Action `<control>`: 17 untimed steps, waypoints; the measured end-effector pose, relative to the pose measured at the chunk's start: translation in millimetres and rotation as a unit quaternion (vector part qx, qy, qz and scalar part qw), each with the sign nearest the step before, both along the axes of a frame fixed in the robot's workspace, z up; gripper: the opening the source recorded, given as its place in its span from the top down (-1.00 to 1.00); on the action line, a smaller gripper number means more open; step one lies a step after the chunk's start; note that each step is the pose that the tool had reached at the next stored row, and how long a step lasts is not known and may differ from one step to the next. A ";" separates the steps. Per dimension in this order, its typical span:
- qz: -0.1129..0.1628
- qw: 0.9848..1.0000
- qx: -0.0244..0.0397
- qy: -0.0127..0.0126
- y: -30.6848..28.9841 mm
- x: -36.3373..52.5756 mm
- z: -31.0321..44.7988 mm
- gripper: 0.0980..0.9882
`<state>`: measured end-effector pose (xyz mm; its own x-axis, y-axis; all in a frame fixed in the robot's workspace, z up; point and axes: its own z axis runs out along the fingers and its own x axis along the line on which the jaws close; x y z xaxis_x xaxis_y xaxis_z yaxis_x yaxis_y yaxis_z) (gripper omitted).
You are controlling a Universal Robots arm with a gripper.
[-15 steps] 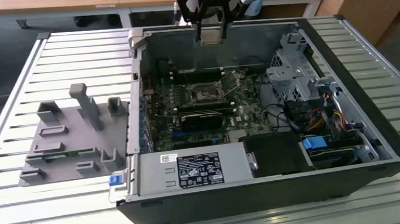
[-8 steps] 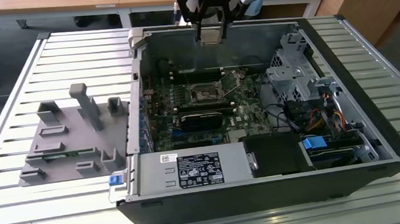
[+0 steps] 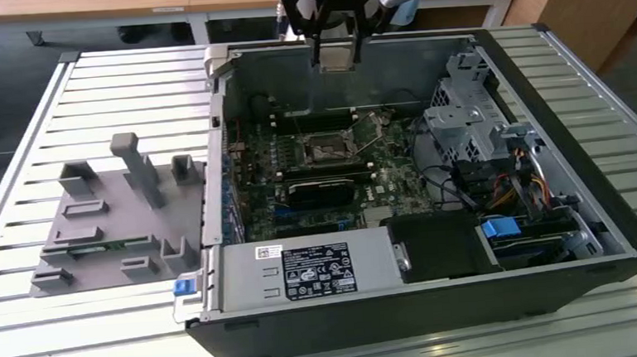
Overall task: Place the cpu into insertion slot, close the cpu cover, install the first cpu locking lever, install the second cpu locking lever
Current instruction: 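Place the cpu into insertion slot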
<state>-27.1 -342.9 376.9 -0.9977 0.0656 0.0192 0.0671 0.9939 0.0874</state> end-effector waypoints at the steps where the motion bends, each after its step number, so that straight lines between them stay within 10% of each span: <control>1: -0.004 1.000 0.000 0.000 0.0 0.0 0.0 0.01; 9: -0.054 0.999 -0.002 0.000 0.0 0.0 -0.9 0.01; 17: -0.121 0.993 -0.003 0.000 0.0 0.0 -2.4 0.01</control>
